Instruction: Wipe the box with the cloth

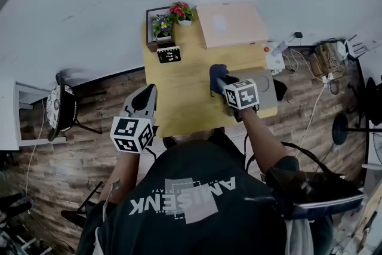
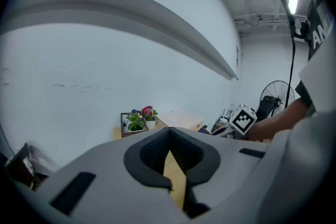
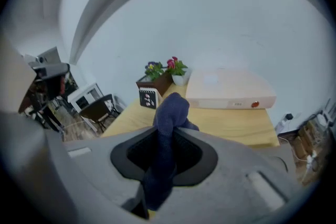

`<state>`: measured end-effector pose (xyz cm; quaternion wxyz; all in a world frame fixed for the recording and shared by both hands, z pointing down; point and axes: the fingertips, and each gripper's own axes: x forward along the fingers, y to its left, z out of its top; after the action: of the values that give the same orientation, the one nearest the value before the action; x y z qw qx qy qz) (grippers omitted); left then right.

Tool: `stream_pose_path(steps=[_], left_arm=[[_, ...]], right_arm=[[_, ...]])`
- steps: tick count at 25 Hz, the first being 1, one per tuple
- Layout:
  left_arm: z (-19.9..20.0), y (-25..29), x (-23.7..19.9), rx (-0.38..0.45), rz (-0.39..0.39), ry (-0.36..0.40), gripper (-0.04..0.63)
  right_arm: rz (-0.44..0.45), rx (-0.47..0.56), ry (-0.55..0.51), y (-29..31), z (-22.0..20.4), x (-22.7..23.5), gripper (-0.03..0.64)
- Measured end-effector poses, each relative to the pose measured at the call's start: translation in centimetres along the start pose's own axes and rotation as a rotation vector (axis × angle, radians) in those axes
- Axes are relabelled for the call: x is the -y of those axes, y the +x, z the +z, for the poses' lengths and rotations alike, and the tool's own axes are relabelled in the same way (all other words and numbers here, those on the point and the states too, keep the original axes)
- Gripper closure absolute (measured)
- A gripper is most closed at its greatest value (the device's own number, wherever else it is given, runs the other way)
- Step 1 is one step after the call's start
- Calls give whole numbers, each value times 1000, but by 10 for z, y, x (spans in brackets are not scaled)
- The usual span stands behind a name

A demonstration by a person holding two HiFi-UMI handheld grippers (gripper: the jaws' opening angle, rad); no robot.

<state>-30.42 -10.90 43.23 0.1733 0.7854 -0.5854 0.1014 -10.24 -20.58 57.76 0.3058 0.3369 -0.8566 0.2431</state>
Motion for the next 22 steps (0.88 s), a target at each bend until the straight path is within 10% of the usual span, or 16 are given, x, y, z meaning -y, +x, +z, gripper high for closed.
stream_pose_path(steps=[15, 22], left_arm=[[115, -19, -59, 137, 227, 47, 595], [155, -30, -47, 185, 274, 115, 595]], right_arm=[[245, 474, -144, -121, 185, -64, 546], [216, 563, -185, -167, 228, -64, 546]])
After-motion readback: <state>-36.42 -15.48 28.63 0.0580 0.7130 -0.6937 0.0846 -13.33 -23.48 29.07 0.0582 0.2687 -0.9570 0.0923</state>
